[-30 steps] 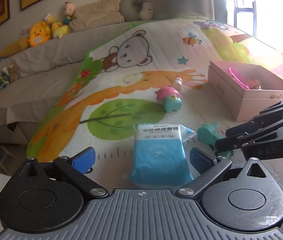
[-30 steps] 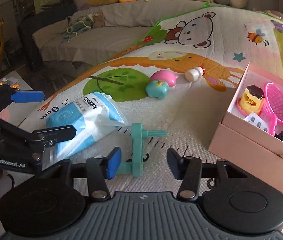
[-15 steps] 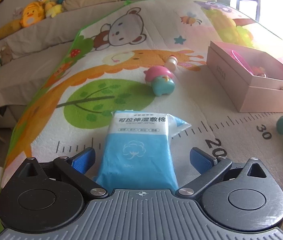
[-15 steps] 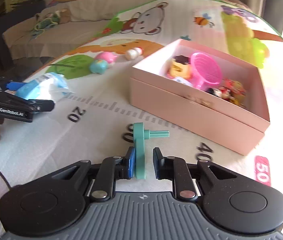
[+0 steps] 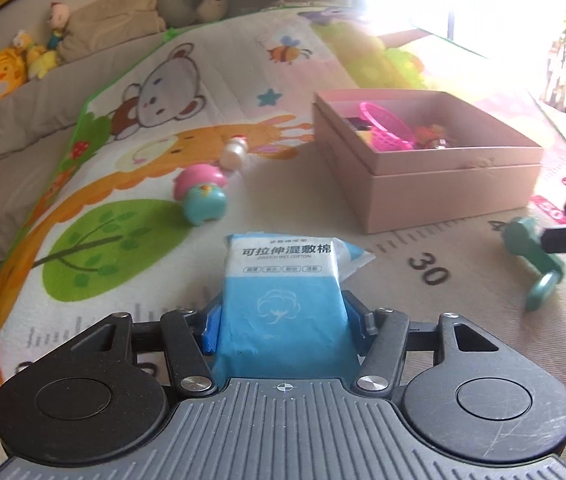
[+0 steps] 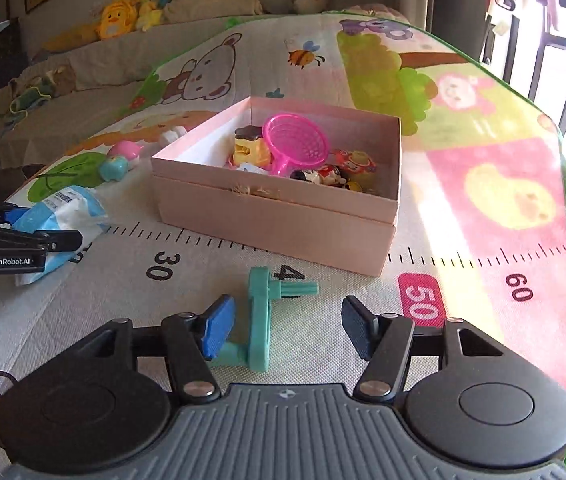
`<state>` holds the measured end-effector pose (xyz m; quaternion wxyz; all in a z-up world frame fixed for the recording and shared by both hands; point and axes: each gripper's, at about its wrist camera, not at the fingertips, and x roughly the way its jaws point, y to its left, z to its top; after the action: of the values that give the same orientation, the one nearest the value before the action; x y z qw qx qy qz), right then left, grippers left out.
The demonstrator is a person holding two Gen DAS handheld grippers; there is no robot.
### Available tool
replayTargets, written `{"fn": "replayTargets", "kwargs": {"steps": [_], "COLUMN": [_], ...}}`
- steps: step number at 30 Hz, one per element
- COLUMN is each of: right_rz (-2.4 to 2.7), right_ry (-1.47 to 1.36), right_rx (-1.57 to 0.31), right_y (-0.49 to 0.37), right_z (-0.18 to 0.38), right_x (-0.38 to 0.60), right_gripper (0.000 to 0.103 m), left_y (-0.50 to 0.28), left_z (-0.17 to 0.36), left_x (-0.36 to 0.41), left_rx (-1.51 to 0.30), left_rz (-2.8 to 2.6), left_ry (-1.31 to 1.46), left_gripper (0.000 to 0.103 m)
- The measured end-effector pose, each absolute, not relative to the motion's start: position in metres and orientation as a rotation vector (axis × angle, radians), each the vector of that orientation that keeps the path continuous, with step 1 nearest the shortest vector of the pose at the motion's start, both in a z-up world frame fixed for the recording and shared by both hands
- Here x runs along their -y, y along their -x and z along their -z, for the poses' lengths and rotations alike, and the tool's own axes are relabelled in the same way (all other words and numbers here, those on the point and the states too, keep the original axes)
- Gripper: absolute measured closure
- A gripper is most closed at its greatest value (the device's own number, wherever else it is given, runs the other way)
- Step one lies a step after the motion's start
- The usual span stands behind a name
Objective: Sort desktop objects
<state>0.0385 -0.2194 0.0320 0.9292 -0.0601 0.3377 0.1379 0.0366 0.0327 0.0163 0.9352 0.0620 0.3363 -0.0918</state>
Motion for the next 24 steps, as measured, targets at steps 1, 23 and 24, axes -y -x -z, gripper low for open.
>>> {"fn": "replayTargets", "kwargs": {"steps": [1, 23, 24], "right_rz": [-0.287, -0.400, -0.370], "right_ry": [0.121, 0.032, 0.053], "right_rx": [-0.685, -1.062, -1.072], "right_y": [-0.039, -0.312, -0.320], "right_z": [-0.035, -0.062, -0.052], "right_x": [0.217, -0.004, -0.010], "right_gripper": [0.038, 0.050, 0.052], "left_y": [-0.033, -0.065, -0.066], "left_z": [-0.016, -0.006, -0.005], "left_x": [-0.028, -0.116, -0.116], "left_rx": [-0.689, -0.620, -0.616], "left_rz": [0.235, -0.072, -0.069], "left_ry": [-0.117, 0.230, 0.237], "left_gripper": [0.037, 0.001, 0.001]}}
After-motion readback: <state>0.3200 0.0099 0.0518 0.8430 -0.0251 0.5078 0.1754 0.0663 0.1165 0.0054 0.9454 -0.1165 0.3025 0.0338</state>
